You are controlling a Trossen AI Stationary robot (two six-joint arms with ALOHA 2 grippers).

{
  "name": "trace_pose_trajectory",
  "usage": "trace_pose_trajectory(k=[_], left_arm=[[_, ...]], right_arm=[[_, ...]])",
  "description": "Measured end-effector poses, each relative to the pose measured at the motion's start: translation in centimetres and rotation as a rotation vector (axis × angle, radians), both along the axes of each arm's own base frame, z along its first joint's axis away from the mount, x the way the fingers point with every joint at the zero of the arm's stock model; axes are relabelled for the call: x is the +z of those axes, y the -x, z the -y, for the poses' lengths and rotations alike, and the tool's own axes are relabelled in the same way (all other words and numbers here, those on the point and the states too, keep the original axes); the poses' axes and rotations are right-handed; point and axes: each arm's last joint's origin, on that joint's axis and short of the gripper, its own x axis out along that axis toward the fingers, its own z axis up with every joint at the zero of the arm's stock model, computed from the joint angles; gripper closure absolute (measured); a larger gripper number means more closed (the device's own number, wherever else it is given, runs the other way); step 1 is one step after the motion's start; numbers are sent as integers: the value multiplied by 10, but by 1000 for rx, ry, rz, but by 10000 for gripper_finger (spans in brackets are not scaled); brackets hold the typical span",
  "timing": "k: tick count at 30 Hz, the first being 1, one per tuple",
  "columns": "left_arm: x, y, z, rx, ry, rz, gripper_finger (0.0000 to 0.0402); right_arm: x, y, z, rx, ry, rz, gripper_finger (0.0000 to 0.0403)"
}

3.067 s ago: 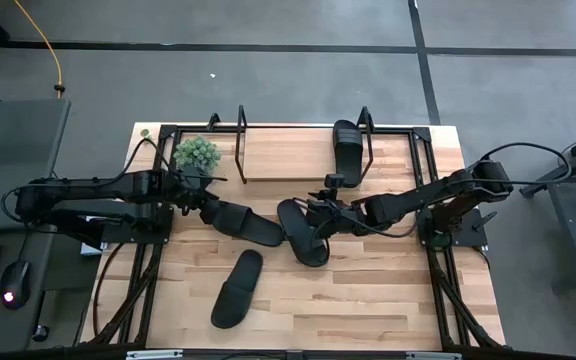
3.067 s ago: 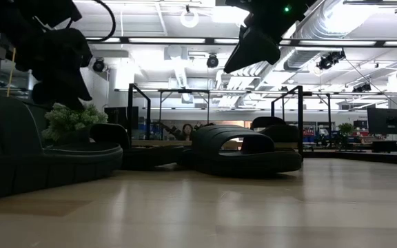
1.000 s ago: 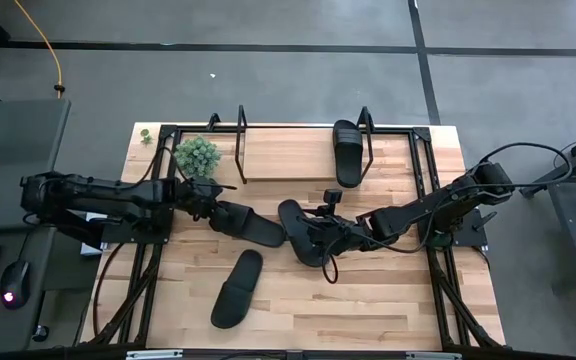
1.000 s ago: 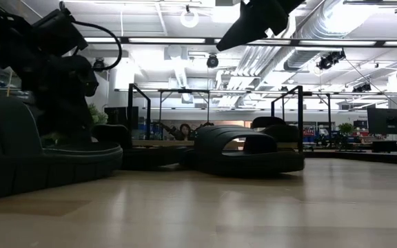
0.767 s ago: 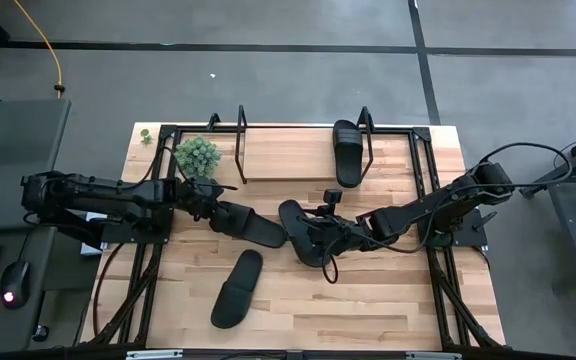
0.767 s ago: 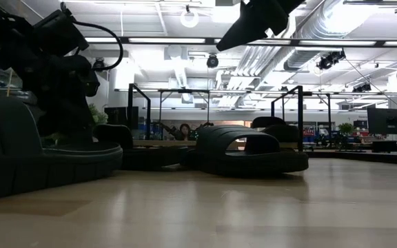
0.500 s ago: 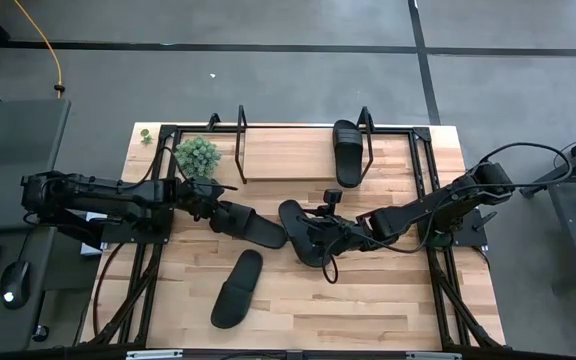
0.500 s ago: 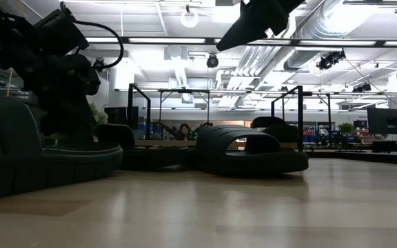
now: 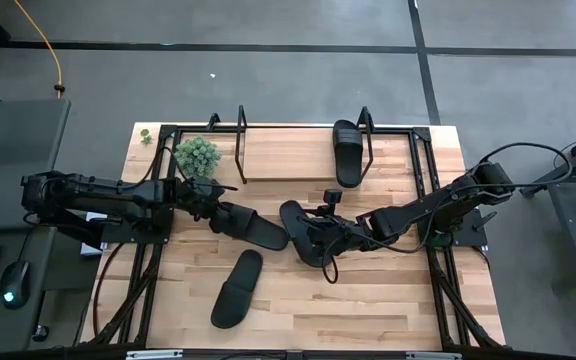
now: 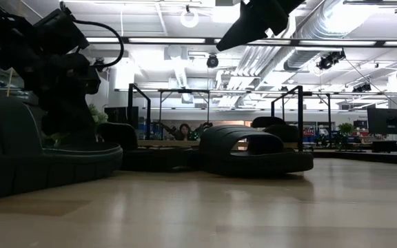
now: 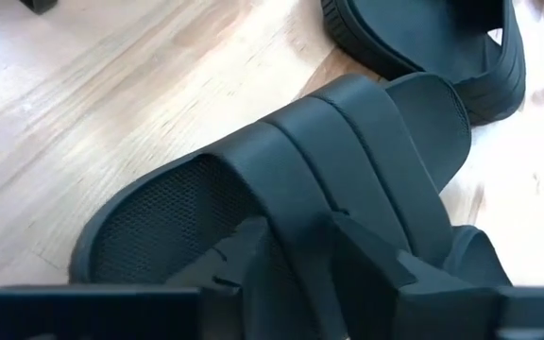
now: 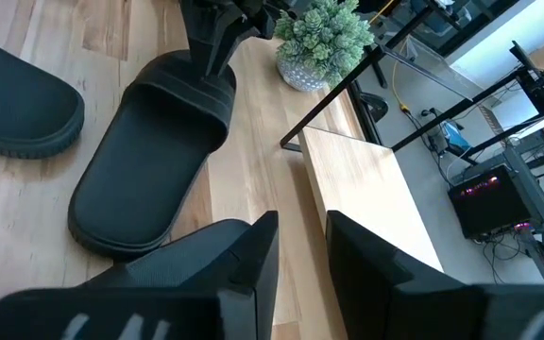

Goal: Pick and place slides into the shelf
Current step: Put the black slide on the shelf

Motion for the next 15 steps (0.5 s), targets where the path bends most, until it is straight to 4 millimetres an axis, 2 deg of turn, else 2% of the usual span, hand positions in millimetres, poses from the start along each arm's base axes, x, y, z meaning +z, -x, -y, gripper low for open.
trace_pose_trajectory(k=[8, 15], left_arm=[[0, 0, 0, -31, -33, 1, 391], [2, -1, 0, -46, -25, 5, 389]], right_arm=[[0, 0, 0, 0, 0, 0, 322], [0, 0, 0, 0, 0, -1, 322]])
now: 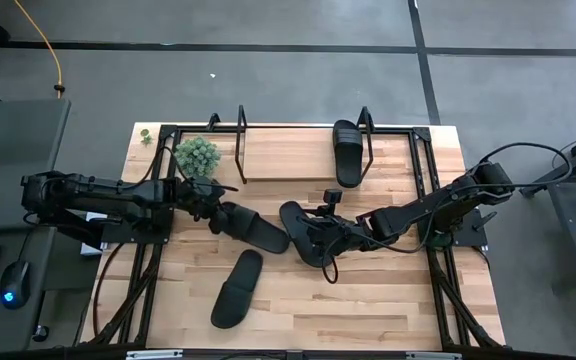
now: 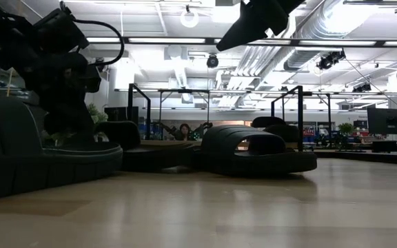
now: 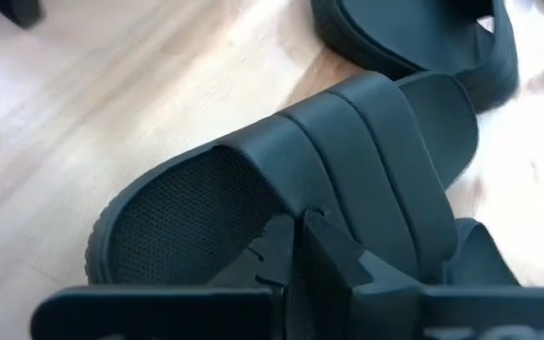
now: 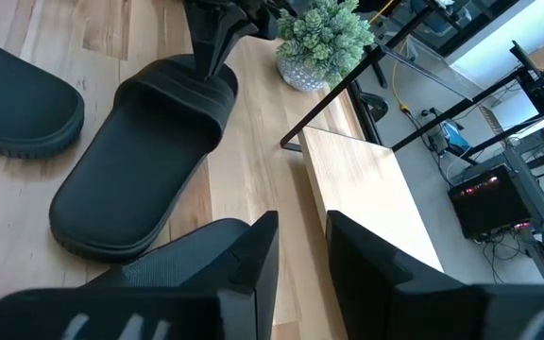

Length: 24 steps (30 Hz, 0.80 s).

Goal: Pick and place slides into the shelf
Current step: Put the black slide on the shelf

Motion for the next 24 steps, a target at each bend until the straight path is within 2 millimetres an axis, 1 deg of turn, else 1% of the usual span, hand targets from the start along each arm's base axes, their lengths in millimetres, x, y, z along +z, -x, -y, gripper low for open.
trace_pose_trajectory(k=[7, 15, 24], left_arm=[[12, -6, -1, -51, -6, 45, 399], [15, -6, 0, -72, -17, 61, 400], [23, -3, 1, -81, -30, 115, 400]], right_arm=[[-1, 0, 0, -2, 0, -6, 322], [-2, 1, 0, -2, 5, -20, 322], [-2, 1, 0, 11, -2, -32, 322]])
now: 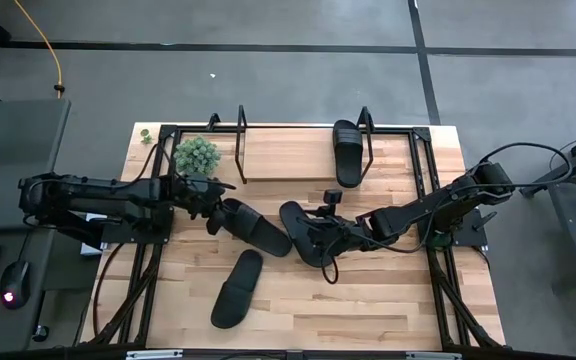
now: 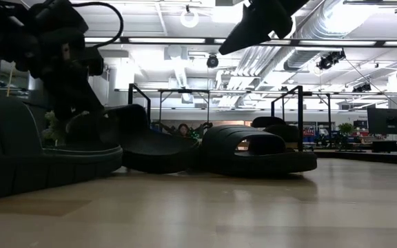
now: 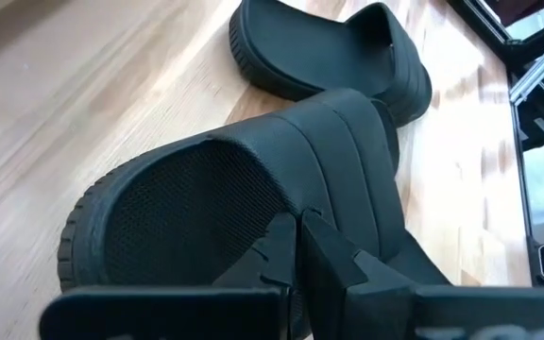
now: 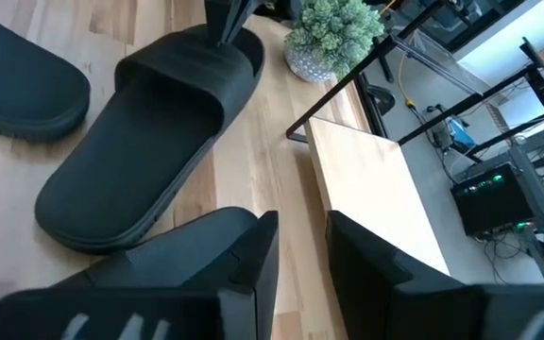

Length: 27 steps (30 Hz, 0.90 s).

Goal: Pick and place slides into the shelf
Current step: Put the black slide on the shelf

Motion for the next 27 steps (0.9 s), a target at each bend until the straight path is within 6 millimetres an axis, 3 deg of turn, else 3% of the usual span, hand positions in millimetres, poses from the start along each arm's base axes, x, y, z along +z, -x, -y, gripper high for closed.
trace_pose_trajectory(k=[13, 27], left_arm=[[3, -2, 0, -14, 1, 36, 401], [20, 3, 3, -64, -17, 178, 401]], right_arm=[[-29, -32, -7, 143, 143, -21, 322], [-30, -34, -8, 154, 138, -11, 322]])
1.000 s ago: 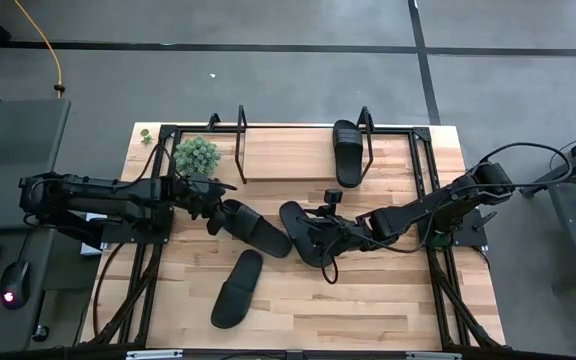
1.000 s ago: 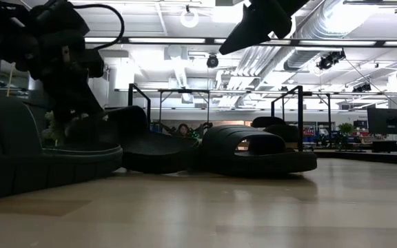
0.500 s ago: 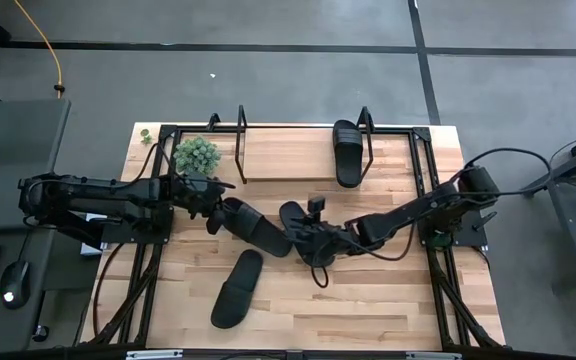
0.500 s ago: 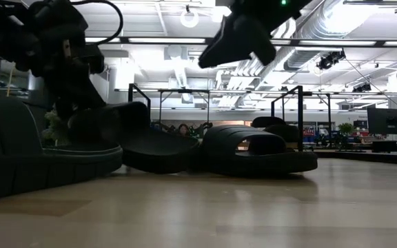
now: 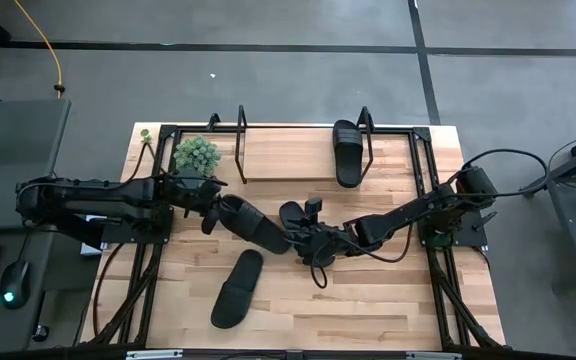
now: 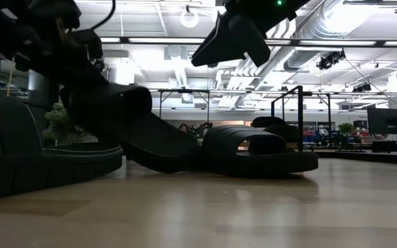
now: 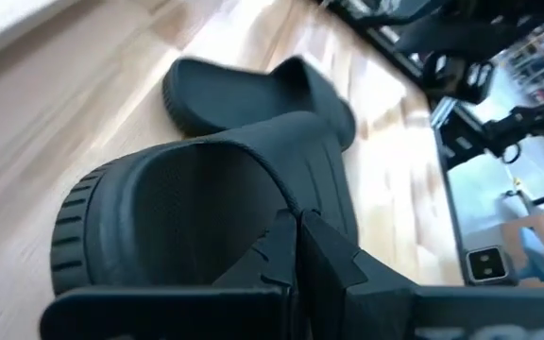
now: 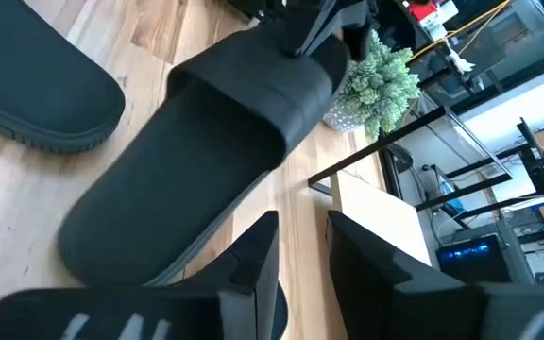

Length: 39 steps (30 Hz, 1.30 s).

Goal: Pick and place slides into the shelf
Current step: Put the black slide on the shelf

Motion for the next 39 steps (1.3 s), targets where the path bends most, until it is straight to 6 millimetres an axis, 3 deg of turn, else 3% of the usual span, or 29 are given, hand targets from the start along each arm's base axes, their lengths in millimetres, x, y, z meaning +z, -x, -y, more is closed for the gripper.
trace_pose_trajectory(k=[16, 29, 39], left_arm=[[36, 8, 3, -34, -66, 164, 401], [37, 8, 3, -34, -66, 169, 401], [42, 6, 3, -34, -74, 219, 401]], right_arm=[[6, -2, -5, 31, 91, 27, 319], [19, -1, -20, 84, 279, 77, 191], [1, -17, -24, 143, 465, 52, 182]])
